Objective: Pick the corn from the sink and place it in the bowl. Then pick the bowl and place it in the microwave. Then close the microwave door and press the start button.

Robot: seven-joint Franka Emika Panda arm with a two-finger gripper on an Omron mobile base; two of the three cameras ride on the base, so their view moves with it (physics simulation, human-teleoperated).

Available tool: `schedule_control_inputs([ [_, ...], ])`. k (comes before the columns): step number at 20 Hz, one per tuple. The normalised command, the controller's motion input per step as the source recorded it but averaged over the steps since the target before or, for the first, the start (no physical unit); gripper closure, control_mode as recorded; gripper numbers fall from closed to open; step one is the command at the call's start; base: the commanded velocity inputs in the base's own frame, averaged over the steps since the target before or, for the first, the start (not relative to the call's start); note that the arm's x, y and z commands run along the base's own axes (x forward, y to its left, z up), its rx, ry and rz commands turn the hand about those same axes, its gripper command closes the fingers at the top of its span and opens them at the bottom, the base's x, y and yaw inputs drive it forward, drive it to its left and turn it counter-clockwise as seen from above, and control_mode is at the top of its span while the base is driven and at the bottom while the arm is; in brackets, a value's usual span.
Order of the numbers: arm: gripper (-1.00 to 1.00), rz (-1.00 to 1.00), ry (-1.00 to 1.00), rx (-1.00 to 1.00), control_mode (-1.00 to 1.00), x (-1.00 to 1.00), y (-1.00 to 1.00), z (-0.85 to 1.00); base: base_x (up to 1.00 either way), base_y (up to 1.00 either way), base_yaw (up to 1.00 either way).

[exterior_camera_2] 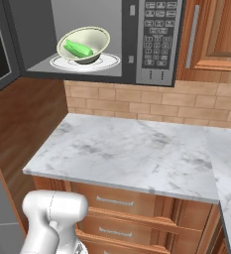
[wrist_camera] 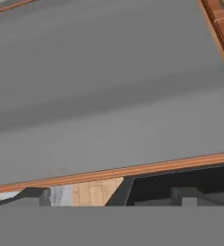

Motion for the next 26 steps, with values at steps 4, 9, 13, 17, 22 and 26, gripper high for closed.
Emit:
schedule_control_inputs([
  [4,-1.00,-0.24,0.01,0.00,-1.00,0.31,0.00,0.08,0.00,0.00,0.00],
  [9,-1.00,-0.18,0.06,0.00,-1.00,0.32,0.00,0.06,0.00,0.00,0.00],
  [13,-1.00,-0.16,0.09,0.00,-1.00,0.29,0.00,0.00,0.00,0.00,0.00],
  [17,-1.00,-0.20,0.12,0.00,-1.00,0.38,-0.11,0.00,0.00,0.00,0.00],
  [22,-1.00,-0.22,0.05,0.05,-1.00,0.27,-0.36,0.08,0.00,0.00,0.00],
  [26,-1.00,-0.18,0.00,0.19,-1.00,0.00,-0.87,0.33,0.00,0.00,0.00],
])
